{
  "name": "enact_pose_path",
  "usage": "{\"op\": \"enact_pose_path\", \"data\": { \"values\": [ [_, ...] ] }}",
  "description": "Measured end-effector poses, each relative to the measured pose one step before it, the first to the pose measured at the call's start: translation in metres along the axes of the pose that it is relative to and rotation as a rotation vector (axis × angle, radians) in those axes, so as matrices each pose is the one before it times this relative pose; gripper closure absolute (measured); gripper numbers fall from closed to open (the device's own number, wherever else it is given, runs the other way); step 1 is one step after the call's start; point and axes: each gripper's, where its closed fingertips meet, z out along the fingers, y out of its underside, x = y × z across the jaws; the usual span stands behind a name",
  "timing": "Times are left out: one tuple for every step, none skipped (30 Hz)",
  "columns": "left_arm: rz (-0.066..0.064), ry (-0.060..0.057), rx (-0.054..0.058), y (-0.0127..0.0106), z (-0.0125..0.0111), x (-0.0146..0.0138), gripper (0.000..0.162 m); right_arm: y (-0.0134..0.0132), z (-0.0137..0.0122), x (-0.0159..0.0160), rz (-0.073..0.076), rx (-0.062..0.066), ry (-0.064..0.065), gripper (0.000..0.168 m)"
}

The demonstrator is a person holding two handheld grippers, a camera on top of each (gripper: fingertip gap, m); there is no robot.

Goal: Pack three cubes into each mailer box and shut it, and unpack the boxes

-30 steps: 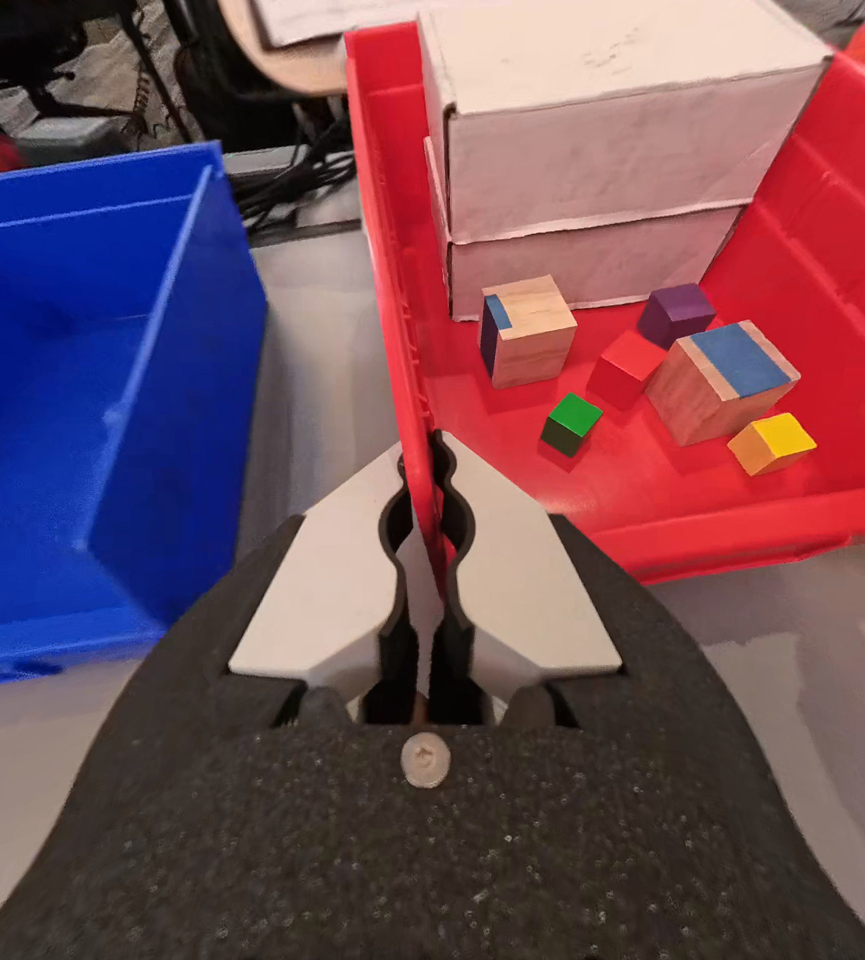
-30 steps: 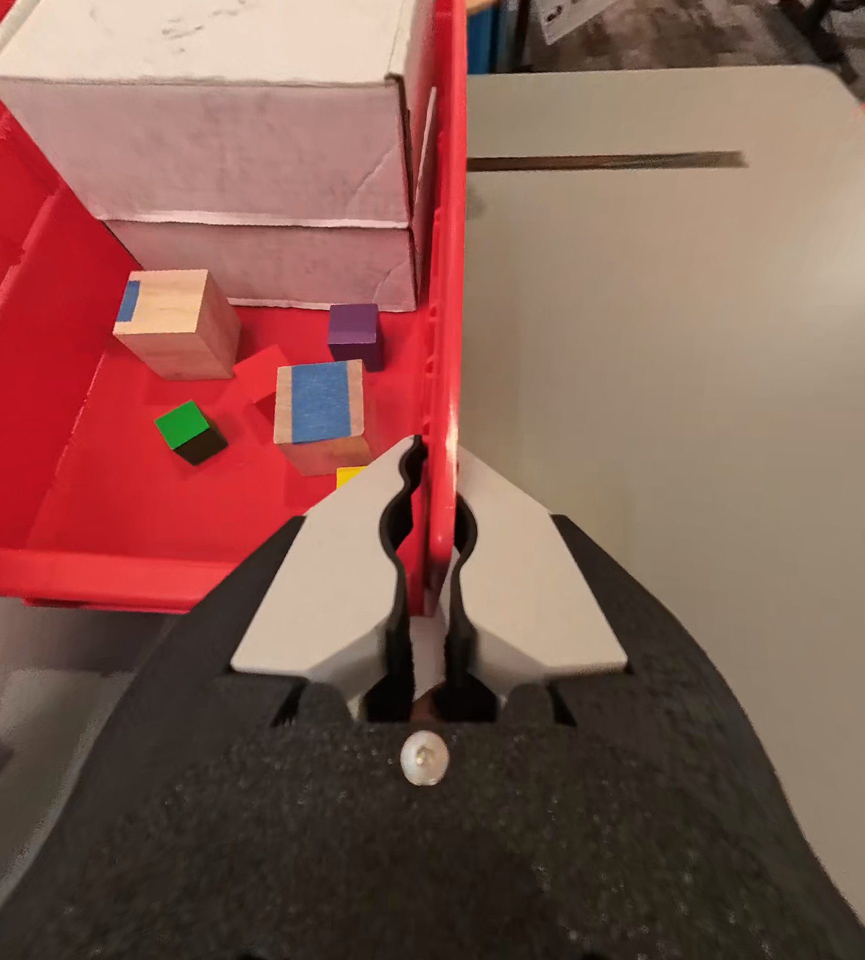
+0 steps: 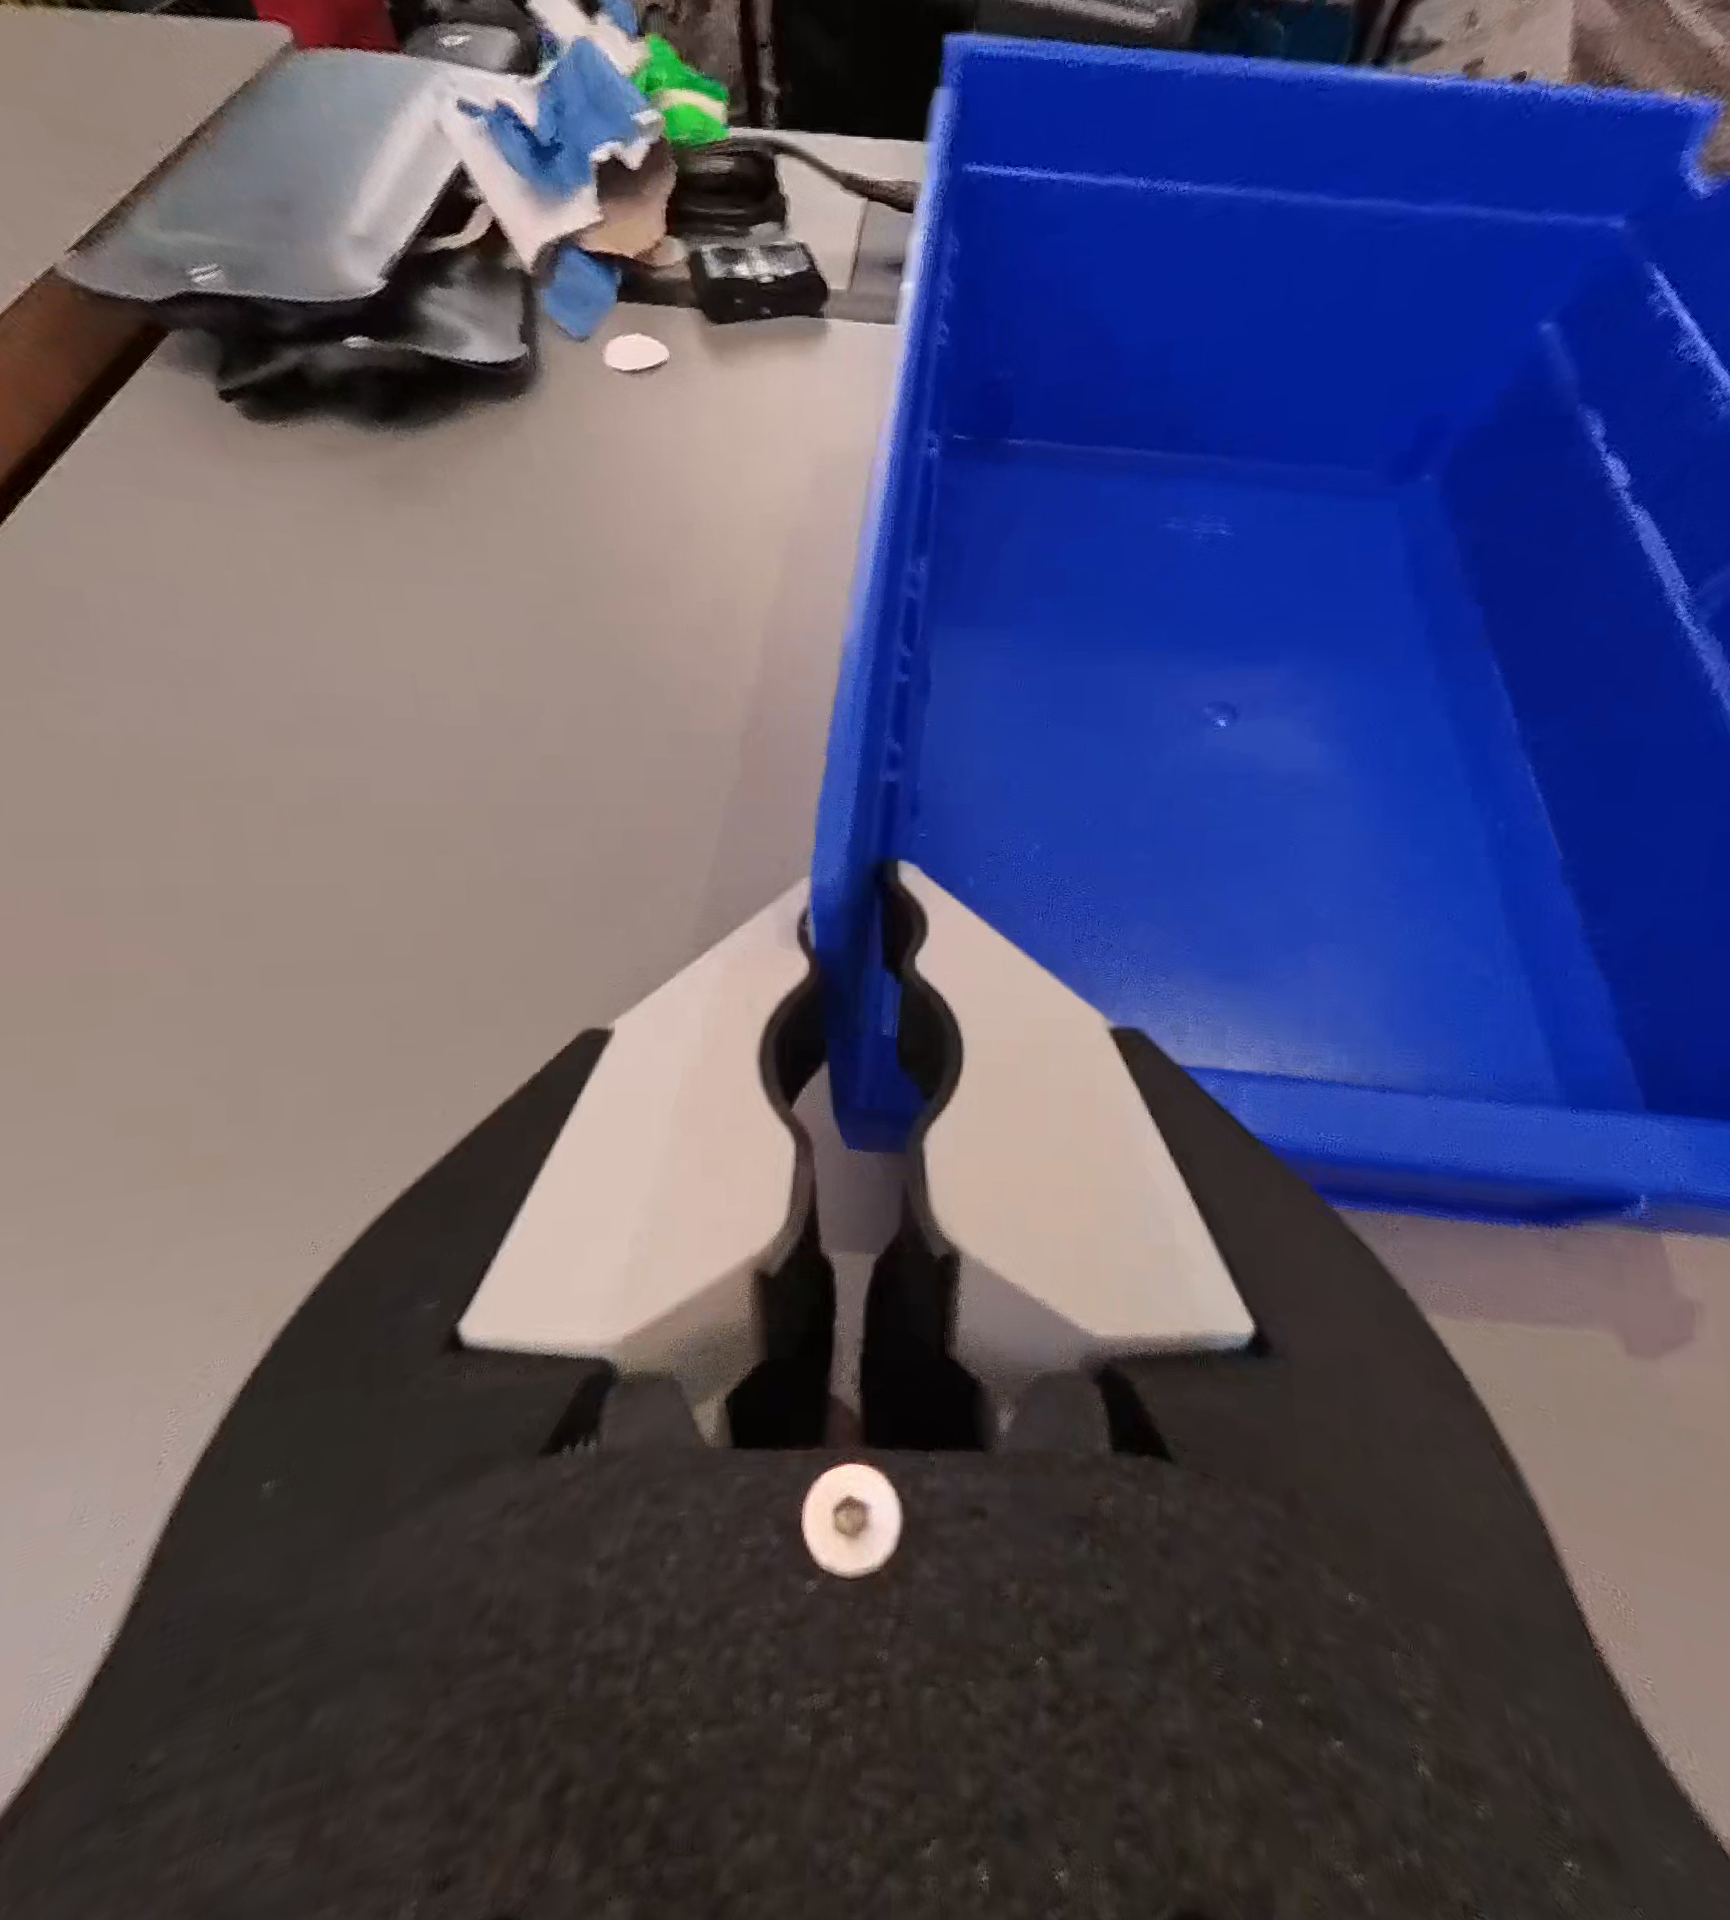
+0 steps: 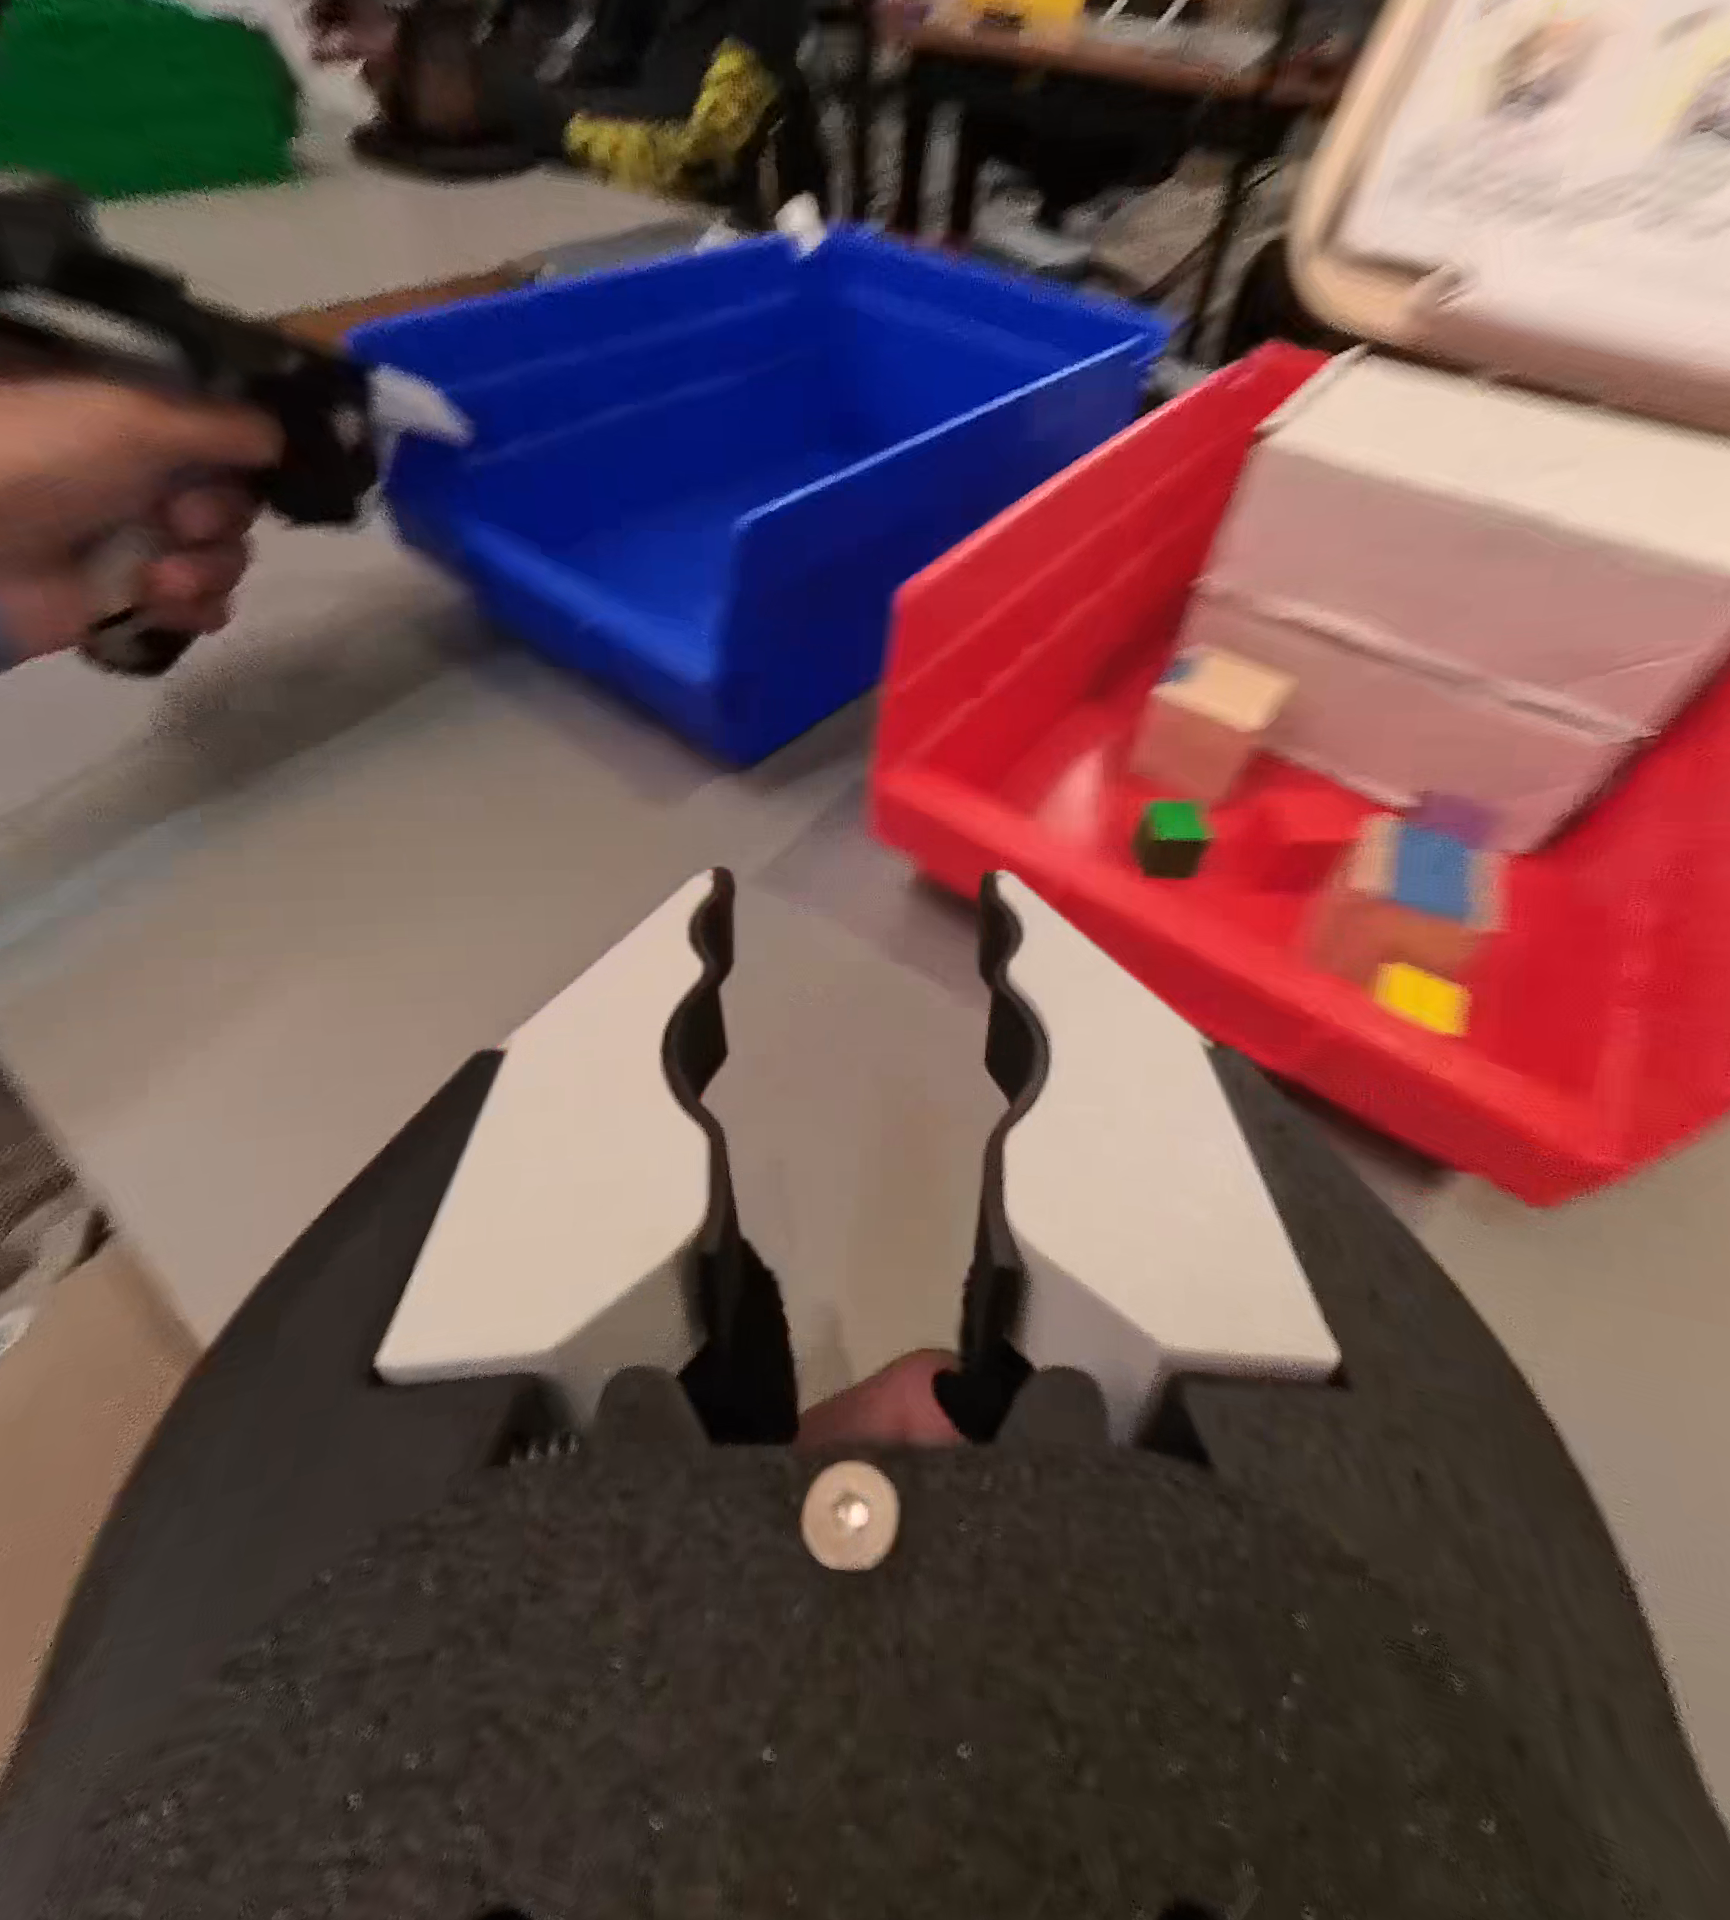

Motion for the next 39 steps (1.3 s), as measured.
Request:
{"op": "enact_pose_path", "data": {
  "values": [
    [0.0141, 0.0266, 0.0004, 0.00241, -0.00357, 0.00443, 0.162, 0.00627, 0.00553, -0.01503, -0.0164, -0.0227, -0.0227, 0.120],
    [-0.0038, 0.0281, -0.0117, 0.00392, -0.00560, 0.00558, 0.162, 0.00429, 0.00535, -0.00946, -0.0192, -0.0159, -0.0013, 0.120],
    [-0.0114, 0.0072, -0.0135, 0.00501, -0.00729, 0.00378, 0.162, 0.00298, 0.00557, -0.00502, -0.0119, -0.0150, 0.0126, 0.120],
    [-0.0097, -0.0137, -0.0133, 0.00611, -0.00897, 0.00167, 0.162, 0.00236, 0.00566, -0.00395, -0.0041, -0.0180, 0.0044, 0.119],
    [-0.0151, -0.0255, -0.0190, 0.00723, -0.01058, 0.00061, 0.162, 0.00243, 0.00518, -0.00229, 0.0063, -0.0208, 0.0044, 0.118],
    [-0.0222, -0.0284, -0.0285, 0.00775, -0.01098, 0.00047, 0.162, 0.00155, 0.00432, -0.00244, 0.0100, -0.0159, -0.0050, 0.117],
    [-0.0149, -0.0181, -0.0302, 0.00797, -0.01021, 0.00160, 0.162, -0.00023, 0.00315, -0.00247, 0.0121, -0.0032, -0.0100, 0.117],
    [0.0054, -0.0066, -0.0130, 0.00783, -0.00954, 0.00275, 0.162, -0.00166, 0.00236, -0.00087, 0.0137, 0.0070, -0.0016, 0.117],
    [0.0110, -0.0054, 0.0017, 0.00759, -0.00938, 0.00244, 0.162, -0.00265, 0.00183, -0.00037, 0.0088, 0.0116, -0.0009, 0.116],
    [0.0055, -0.0101, 0.0049, 0.00742, -0.00966, 0.00149, 0.162, -0.00306, 0.00157, -0.00013, 0.0046, 0.0123, 0.0016, 0.115],
    [0.0079, -0.0100, 0.0046, 0.00714, -0.00943, 0.00119, 0.162, -0.00288, 0.00135, -0.00013, 0.0015, 0.0106, 0.0016, 0.114],
    [0.0057, -0.0104, 0.0071, 0.00692, -0.00928, 0.00085, 0.161, -0.00190, 0.00146, -0.00113, -0.0006, 0.0053, -0.0045, 0.114],
    [-0.0011, -0.0110, 0.0080, 0.00654, -0.00905, 0.00092, 0.161, -0.00027, 0.00201, -0.00088, -0.0006, -0.0016, -0.0037, 0.116],
    [-0.0008, -0.0098, 0.0044, 0.00619, -0.00850, 0.00107, 0.162, 0.00125, 0.00301, 0.00060, -0.0008, -0.0055, 0.0058, 0.117],
    [-0.0022, -0.0071, -0.0010, 0.00567, -0.00790, 0.00152, 0.162, 0.00179, 0.00337, -0.00005, 0.0026, -0.0070, 0.0016, 0.117],
    [-0.0102, -0.0040, -0.0033, 0.00517, -0.00726, 0.00206, 0.162, 0.00144, 0.00304, -0.00138, 0.0060, -0.0067, -0.0070, 0.116],
    [-0.0126, 0.0007, -0.0043, 0.00480, -0.00675, 0.00312, 0.161, 0.00053, 0.00245, -0.00022, 0.0060, -0.0041, 0.0013, 0.116],
    [-0.0009, 0.0041, -0.0055, 0.00487, -0.00657, 0.00444, 0.160, -0.00074, 0.00175, 0.00015, 0.0045, 0.0014, 0.0050, 0.118],
    [0.0103, 0.0042, -0.0019, 0.00473, -0.00668, 0.00553, 0.160, -0.00153, 0.00091, 0.00071, 0.0041, 0.0062, 0.0087, 0.126],
    [0.0100, 0.0014, 0.0041, 0.00443, -0.00701, 0.00622, 0.159, -0.00184, -0.00005, 0.00233, 0.0035, 0.0059, 0.0203, 0.138],
    [0.0113, -0.0010, 0.0045, 0.00454, -0.00668, 0.00679, 0.159, -0.00181, -0.00099, 0.00290, -0.0043, 0.0052, 0.0228, 0.151],
    [0.0206, -0.0083, 0.0145, 0.00229, -0.00644, 0.00635, 0.158, -0.00094, -0.00230, 0.00258, -0.0041, -0.0035, 0.0197, 0.163],
    [0.0382, -0.0272, 0.0259, -0.00139, -0.00616, 0.00313, 0.159, 0.00039, -0.00183, 0.00320, 0.0005, -0.0140, 0.0167, 0.163],
    [0.0347, -0.0335, 0.0344, -0.00532, -0.00588, 0.00042, 0.159, -0.00020, -0.00123, 0.00049, 0.0107, -0.0058, -0.0081, 0.163],
    [0.0044, -0.0197, 0.0335, -0.00742, -0.00545, 0.00018, 0.159, -0.00075, -0.00156, -0.00003, 0.0307, -0.0044, -0.0175, 0.163],
    [-0.0054, -0.0108, 0.0224, -0.00740, -0.00478, 0.00076, 0.159, -0.00148, -0.00268, 0.00099, 0.0339, -0.0075, -0.0118, 0.163],
    [0.0091, -0.0160, 0.0241, -0.00731, -0.00426, 0.00059, 0.159, -0.00243, -0.00304, 0.00127, 0.0187, -0.0061, -0.0044, 0.163],
    [0.0169, -0.0220, 0.0304, -0.00748, -0.00400, 0.00019, 0.161, -0.00459, -0.00399, 0.00070, 0.0129, 0.0068, -0.0077, 0.163],
    [0.0119, -0.0169, 0.0346, -0.00810, -0.00406, 0.00080, 0.160, -0.00744, -0.00538, 0.00092, 0.0134, 0.0219, -0.0089, 0.164],
    [0.0021, -0.0088, 0.0349, -0.00911, -0.00379, 0.00183, 0.160, -0.00981, -0.00651, 0.00230, -0.0049, 0.0328, 0.0037, 0.164],
    [-0.0041, -0.0060, 0.0405, -0.01140, -0.00372, 0.00217, 0.161, -0.01194, -0.00749, 0.00351, -0.0188, 0.0383, 0.0124, 0.164],
    [-0.0059, -0.0044, 0.0475, -0.01398, -0.00327, 0.00258, 0.161, -0.01439, -0.00818, 0.00409, -0.0113, 0.0431, 0.0083, 0.164],
    [-0.0042, 0.0038, 0.0497, -0.01652, -0.00190, 0.00454, 0.161, -0.01616, -0.00813, 0.00568, -0.0028, 0.0448, 0.0048, 0.165],
    [0.0050, 0.0115, 0.0510, -0.01891, 0.00011, 0.00701, 0.161, -0.01708, -0.00738, 0.00884, -0.0067, 0.0408, 0.0157, 0.165],
    [0.0123, 0.0145, 0.0545, -0.02089, 0.00254, 0.00890, 0.161, -0.01796, -0.00704, 0.01216, -0.0068, 0.0385, 0.0249, 0.164],
    [0.0119, 0.0192, 0.0574, -0.02209, 0.00505, 0.01068, 0.161, -0.01860, -0.00689, 0.01464, 0.0010, 0.0412, 0.0267, 0.164],
    [0.0069, 0.0251, 0.0621, -0.02255, 0.00723, 0.01265, 0.161, -0.01891, -0.00650, 0.01715, 0.0025, 0.0418, 0.0313, 0.164],
    [0.0038, 0.0279, 0.0655, -0.02232, 0.00914, 0.01461, 0.161, -0.01838, -0.00590, 0.01949, -0.0028, 0.0381, 0.0379, 0.164],
    [0.0074, 0.0282, 0.0553, -0.01978, 0.01147, 0.01709, 0.161, -0.01755, -0.00525, 0.02172, -0.0072, 0.0347, 0.0427, 0.164]
  ]
}}
